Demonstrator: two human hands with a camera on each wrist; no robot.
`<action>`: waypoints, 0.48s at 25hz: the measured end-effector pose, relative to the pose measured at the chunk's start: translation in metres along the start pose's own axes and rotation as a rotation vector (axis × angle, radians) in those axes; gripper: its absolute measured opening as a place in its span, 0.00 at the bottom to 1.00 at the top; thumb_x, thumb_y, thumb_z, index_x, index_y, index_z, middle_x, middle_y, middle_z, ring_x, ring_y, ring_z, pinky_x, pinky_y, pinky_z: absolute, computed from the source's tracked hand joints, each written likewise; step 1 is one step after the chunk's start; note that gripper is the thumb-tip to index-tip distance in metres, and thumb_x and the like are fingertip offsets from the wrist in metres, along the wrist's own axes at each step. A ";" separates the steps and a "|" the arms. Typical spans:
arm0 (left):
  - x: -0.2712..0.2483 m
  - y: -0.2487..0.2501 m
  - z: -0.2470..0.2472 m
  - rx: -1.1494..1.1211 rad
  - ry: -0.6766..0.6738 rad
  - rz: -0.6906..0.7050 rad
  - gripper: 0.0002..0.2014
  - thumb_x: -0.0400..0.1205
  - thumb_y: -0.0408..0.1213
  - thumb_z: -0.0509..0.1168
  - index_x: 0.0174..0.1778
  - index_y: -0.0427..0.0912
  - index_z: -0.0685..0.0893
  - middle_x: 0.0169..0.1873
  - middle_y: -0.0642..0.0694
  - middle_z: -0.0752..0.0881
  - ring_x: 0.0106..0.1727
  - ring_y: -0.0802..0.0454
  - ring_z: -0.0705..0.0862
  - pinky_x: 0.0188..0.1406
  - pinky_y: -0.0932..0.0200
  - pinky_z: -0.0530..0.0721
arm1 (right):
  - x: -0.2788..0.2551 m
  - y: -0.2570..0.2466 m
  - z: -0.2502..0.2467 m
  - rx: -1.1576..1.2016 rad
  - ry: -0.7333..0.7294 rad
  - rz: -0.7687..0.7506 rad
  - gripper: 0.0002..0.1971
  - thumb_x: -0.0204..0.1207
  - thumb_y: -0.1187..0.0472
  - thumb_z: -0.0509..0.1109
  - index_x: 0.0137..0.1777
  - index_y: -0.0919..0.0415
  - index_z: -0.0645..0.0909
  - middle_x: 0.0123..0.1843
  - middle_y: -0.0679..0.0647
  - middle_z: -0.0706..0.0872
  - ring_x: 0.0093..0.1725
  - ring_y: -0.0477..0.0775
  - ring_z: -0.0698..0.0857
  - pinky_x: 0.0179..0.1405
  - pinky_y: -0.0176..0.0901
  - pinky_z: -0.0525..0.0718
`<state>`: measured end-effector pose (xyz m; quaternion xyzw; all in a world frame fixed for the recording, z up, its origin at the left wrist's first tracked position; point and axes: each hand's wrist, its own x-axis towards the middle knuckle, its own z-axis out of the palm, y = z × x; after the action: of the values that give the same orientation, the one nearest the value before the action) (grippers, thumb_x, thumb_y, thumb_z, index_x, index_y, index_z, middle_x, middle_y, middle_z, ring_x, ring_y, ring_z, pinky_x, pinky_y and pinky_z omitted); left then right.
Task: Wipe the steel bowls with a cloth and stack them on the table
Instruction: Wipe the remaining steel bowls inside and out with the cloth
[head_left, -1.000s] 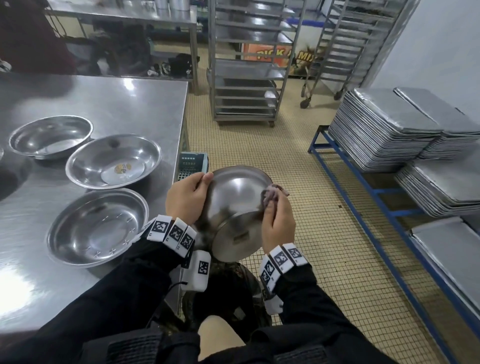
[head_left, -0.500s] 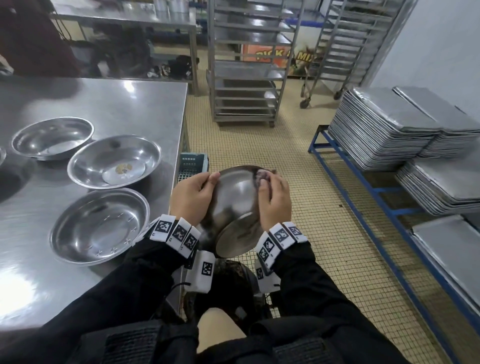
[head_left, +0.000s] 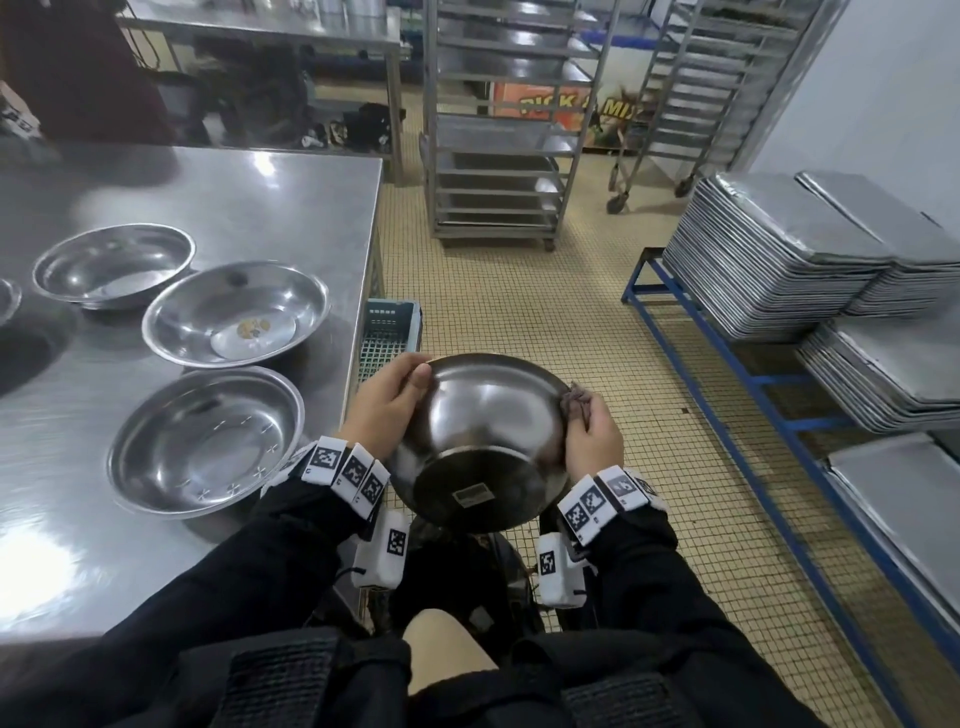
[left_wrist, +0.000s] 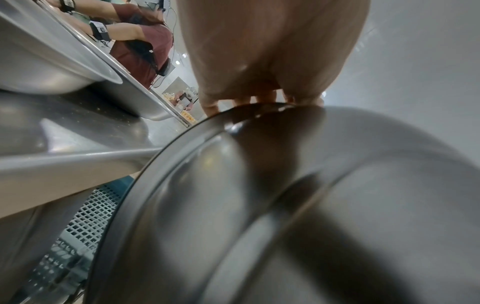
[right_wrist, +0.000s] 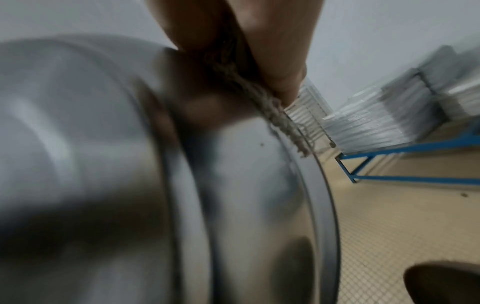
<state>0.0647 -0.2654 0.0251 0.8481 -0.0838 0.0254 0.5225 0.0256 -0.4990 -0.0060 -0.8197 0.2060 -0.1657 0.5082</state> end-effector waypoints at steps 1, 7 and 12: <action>-0.002 0.003 0.002 0.030 -0.010 0.039 0.12 0.87 0.42 0.58 0.60 0.45 0.82 0.48 0.53 0.86 0.51 0.54 0.84 0.58 0.49 0.83 | 0.000 -0.002 0.003 -0.068 0.006 -0.088 0.07 0.82 0.60 0.62 0.52 0.60 0.81 0.48 0.53 0.86 0.50 0.56 0.84 0.46 0.41 0.77; -0.007 0.011 0.013 0.362 0.003 0.280 0.16 0.83 0.54 0.61 0.48 0.45 0.87 0.38 0.52 0.88 0.39 0.54 0.84 0.39 0.57 0.82 | -0.008 -0.037 0.014 -0.412 -0.142 -0.490 0.09 0.81 0.63 0.61 0.56 0.62 0.81 0.52 0.52 0.83 0.50 0.50 0.68 0.47 0.39 0.64; -0.006 0.009 0.008 0.465 0.048 0.207 0.20 0.84 0.53 0.60 0.34 0.43 0.80 0.26 0.50 0.82 0.29 0.49 0.79 0.25 0.57 0.69 | -0.014 -0.048 0.017 -0.326 -0.194 -0.491 0.12 0.81 0.62 0.62 0.62 0.64 0.79 0.58 0.55 0.81 0.54 0.49 0.74 0.62 0.44 0.75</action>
<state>0.0569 -0.2759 0.0281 0.9316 -0.1496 0.1172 0.3099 0.0301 -0.4595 0.0292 -0.9276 -0.0239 -0.1694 0.3320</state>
